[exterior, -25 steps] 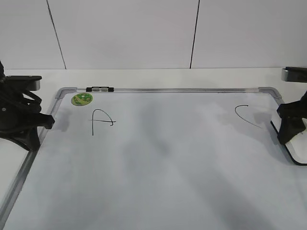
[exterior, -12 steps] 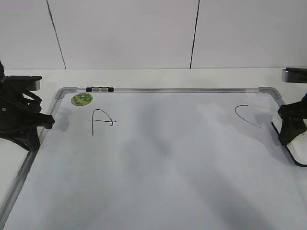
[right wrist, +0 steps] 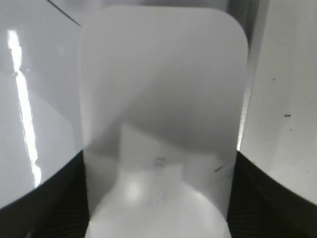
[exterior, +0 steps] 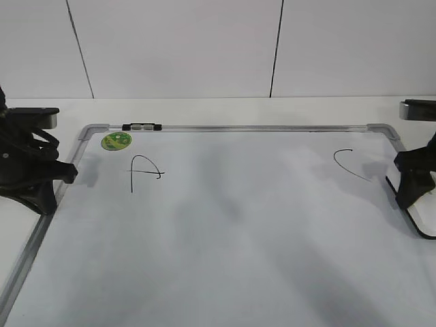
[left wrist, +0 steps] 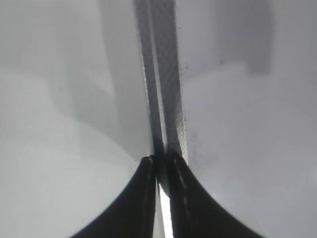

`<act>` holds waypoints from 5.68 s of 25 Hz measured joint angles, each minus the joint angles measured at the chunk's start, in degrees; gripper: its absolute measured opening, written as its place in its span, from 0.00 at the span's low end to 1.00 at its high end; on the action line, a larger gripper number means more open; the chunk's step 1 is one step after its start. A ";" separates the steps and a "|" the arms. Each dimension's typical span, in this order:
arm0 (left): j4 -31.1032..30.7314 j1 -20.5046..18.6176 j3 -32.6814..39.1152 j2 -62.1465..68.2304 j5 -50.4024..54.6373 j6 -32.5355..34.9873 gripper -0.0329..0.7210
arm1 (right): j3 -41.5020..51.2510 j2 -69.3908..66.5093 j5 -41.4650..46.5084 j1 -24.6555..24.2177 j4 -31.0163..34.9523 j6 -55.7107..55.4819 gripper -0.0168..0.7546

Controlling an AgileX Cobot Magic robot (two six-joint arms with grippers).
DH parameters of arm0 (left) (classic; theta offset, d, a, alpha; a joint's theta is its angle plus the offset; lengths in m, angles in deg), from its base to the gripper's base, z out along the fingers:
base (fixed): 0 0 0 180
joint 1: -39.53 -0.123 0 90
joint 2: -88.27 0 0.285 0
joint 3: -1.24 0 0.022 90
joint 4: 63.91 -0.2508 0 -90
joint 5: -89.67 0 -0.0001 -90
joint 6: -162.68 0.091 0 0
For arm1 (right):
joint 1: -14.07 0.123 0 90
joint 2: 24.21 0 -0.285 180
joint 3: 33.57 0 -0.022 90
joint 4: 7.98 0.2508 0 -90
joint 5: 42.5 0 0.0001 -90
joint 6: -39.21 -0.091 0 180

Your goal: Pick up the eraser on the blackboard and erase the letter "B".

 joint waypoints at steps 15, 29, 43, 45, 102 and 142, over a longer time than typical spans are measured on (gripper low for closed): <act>0.00 0.00 0.00 0.00 0.00 0.00 0.10 | -1.16 0.00 2.84 0.00 -0.85 -2.52 0.83; 0.00 0.00 0.00 0.00 -0.21 0.12 0.13 | -15.35 2.51 11.24 0.00 1.62 -6.35 0.76; -1.21 0.00 0.35 -3.78 -0.43 1.25 0.44 | -15.35 15.11 11.86 0.00 3.57 -8.29 0.76; -1.21 0.00 0.35 -6.44 0.09 1.25 0.44 | -15.24 17.51 11.90 0.00 4.21 -8.44 0.76; -2.79 0.09 32.49 -106.99 24.88 1.25 0.36 | 40.00 106.86 13.88 0.00 1.22 1.47 0.76; -3.35 -3.69 34.88 -107.09 18.02 1.25 0.36 | 42.14 106.86 8.36 0.00 1.22 1.47 0.76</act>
